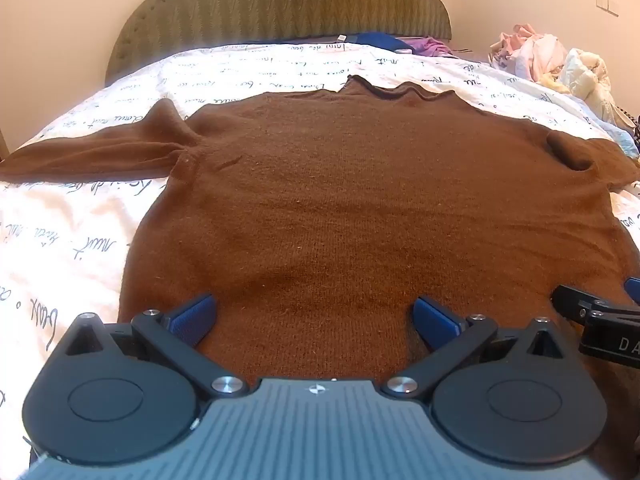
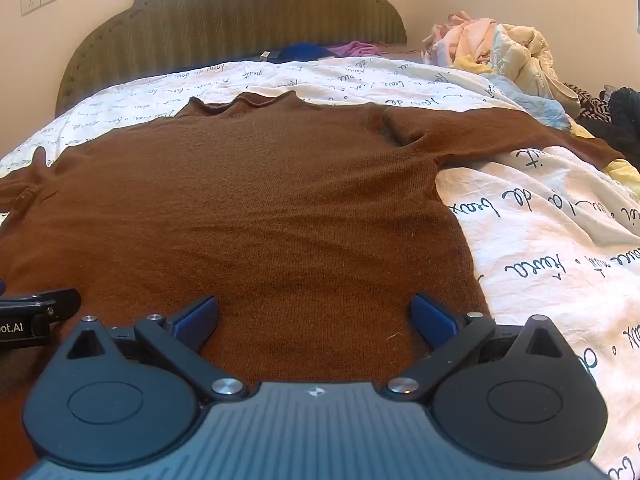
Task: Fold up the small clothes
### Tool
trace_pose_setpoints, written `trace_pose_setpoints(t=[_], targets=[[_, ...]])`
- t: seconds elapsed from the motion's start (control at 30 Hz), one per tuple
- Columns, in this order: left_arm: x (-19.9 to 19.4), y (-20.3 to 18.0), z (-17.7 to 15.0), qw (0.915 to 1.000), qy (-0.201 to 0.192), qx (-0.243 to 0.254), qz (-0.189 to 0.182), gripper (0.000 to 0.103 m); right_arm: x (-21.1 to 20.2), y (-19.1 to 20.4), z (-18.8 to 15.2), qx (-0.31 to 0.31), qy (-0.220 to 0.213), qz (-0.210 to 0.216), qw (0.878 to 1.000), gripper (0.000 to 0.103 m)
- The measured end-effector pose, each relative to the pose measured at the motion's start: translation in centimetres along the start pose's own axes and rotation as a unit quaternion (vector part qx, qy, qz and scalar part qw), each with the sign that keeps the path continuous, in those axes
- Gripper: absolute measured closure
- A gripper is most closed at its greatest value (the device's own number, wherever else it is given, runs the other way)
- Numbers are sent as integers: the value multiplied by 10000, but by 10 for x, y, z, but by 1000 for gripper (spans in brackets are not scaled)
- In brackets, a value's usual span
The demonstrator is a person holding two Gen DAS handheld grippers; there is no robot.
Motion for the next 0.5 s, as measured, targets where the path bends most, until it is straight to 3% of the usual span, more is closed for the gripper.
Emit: trace_pose_setpoints(t=[0.5], targets=[[1,-1,1,10000,-35,44,14,0,-1,0,0,19,-1,11,10000,0]])
Point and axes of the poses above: each gripper's, at about its wrist camera, not at the fingertips, and x roughly the way its jaws point, y to its left, z to its top, the point moved 6 cm from there along x, roughly the way its jaws point, and after that the axes turned 14 degrees about -y, right-handed, at the moved point
